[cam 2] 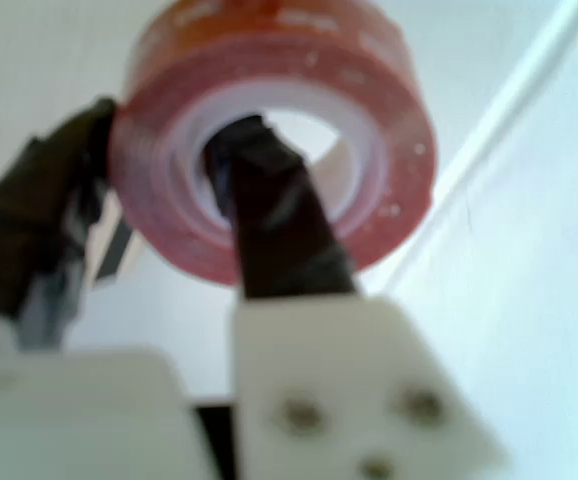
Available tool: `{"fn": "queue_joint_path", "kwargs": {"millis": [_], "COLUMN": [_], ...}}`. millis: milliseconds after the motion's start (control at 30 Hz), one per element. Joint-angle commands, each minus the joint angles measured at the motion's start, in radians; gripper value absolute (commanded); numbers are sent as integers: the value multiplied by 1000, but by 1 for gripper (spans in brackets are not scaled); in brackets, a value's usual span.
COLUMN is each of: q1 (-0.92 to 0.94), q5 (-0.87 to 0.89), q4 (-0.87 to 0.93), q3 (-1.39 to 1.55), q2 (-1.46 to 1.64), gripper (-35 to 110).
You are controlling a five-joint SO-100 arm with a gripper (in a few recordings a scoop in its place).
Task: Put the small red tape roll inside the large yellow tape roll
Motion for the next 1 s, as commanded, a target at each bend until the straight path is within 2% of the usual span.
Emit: {"fn": "queue_joint_path", "kwargs": {"millis": [0, 633, 767, 967], "q1": [-26, -109, -109, -80], "q5": [14, 5, 5, 5], "q4": [-78, -370, -374, -348], "q3": [-91, -91, -91, -91], "q2": [9, -160, -179, -176], "gripper": [0, 0, 10, 17]}}
